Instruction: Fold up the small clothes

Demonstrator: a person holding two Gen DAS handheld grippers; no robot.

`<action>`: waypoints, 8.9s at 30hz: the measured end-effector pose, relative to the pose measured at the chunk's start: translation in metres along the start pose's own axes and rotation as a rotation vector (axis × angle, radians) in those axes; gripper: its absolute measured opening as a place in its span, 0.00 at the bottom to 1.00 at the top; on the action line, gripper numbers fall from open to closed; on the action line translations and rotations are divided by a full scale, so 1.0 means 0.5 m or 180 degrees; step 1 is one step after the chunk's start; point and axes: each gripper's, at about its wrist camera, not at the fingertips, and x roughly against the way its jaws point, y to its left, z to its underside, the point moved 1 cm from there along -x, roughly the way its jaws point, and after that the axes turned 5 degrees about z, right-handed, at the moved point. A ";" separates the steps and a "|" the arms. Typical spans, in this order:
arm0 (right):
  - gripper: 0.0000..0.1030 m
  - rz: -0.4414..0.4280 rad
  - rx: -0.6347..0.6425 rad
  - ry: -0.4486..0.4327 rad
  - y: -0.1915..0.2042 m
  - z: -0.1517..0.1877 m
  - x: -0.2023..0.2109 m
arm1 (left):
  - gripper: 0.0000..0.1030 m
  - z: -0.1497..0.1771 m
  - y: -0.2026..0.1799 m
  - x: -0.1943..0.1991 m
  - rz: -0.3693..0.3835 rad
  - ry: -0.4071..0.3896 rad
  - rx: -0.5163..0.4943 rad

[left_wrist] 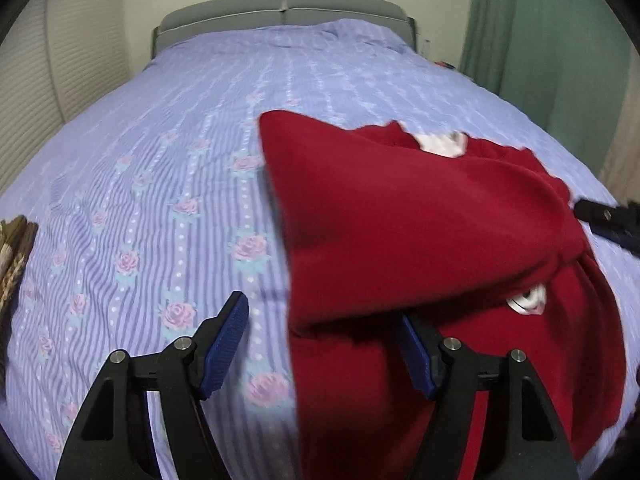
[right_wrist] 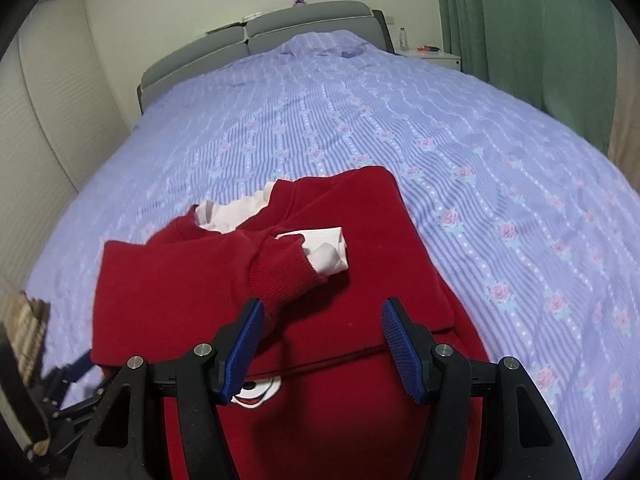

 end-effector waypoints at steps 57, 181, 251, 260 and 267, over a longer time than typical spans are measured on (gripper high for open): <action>0.69 0.0579 0.0397 -0.0035 -0.175 0.191 0.177 | 0.57 0.159 -0.084 0.216 -0.0102 0.0191 -0.0211; 0.60 0.0349 -0.0153 0.0011 -0.045 -0.294 -0.135 | 0.72 -0.321 0.148 -0.009 -0.0087 -0.0012 0.1163; 0.74 0.0586 0.0460 -0.0176 -0.074 -0.162 -0.038 | 0.29 -0.198 0.085 -0.064 0.0971 0.0635 0.0420; 0.74 0.0563 0.0380 -0.0156 -0.090 -0.133 -0.039 | 0.11 -0.228 0.064 -0.013 0.0724 0.0320 0.0254; 0.74 0.0907 0.0573 0.0184 -0.079 -0.101 -0.112 | 0.16 -0.175 0.104 -0.089 0.0821 0.0616 0.0536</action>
